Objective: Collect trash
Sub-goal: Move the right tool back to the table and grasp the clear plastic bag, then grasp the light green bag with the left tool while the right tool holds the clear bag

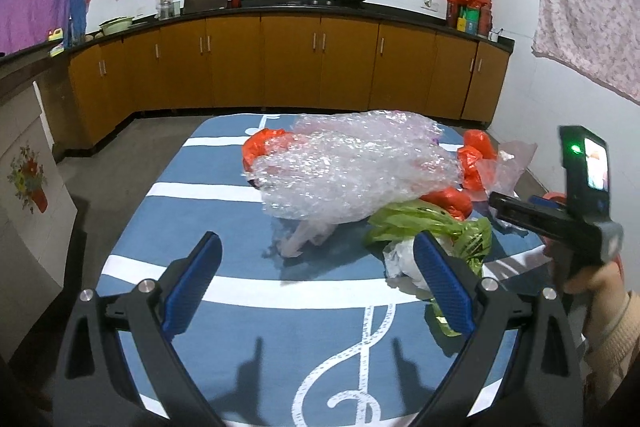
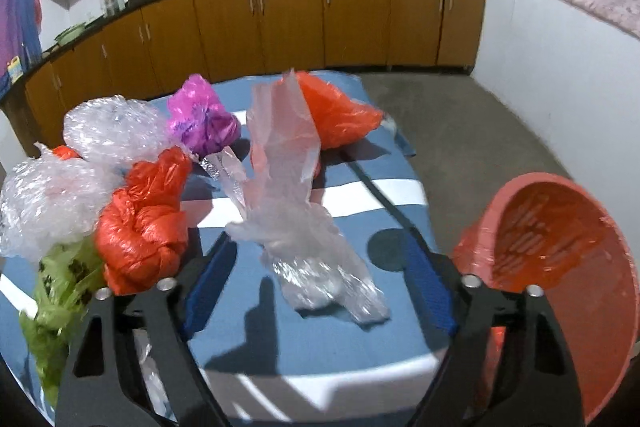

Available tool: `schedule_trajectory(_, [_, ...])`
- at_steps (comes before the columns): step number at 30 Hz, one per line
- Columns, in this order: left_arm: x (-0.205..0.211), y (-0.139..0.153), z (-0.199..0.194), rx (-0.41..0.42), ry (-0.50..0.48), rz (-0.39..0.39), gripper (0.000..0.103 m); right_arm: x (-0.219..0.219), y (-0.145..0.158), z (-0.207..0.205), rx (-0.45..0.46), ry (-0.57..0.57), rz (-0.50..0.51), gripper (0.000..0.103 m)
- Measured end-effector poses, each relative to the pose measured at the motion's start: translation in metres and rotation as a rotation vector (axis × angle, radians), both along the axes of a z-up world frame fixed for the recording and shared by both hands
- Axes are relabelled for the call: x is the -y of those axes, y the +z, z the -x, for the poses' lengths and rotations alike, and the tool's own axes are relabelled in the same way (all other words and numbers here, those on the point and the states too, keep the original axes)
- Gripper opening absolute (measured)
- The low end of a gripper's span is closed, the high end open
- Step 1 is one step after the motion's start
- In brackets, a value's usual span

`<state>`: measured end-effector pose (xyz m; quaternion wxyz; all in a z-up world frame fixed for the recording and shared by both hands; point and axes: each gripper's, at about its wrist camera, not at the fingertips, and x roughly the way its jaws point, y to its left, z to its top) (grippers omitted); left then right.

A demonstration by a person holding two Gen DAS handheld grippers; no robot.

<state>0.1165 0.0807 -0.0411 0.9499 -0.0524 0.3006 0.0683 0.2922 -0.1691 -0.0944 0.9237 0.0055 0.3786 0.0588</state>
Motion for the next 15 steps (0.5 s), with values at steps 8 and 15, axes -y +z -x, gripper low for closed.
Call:
schedule_trajectory(8, [0.026, -0.001, -0.010, 0.004, -0.069, 0.024, 0.095, -0.002, -0.004, 0.002, -0.052, 0.045, 0.010, 0.034])
schedule_trajectory(15, [0.063, -0.003, -0.023, -0.010, -0.155, 0.037, 0.094, 0.030, 0.010, 0.048, -0.006, -0.003, -0.020, 0.032])
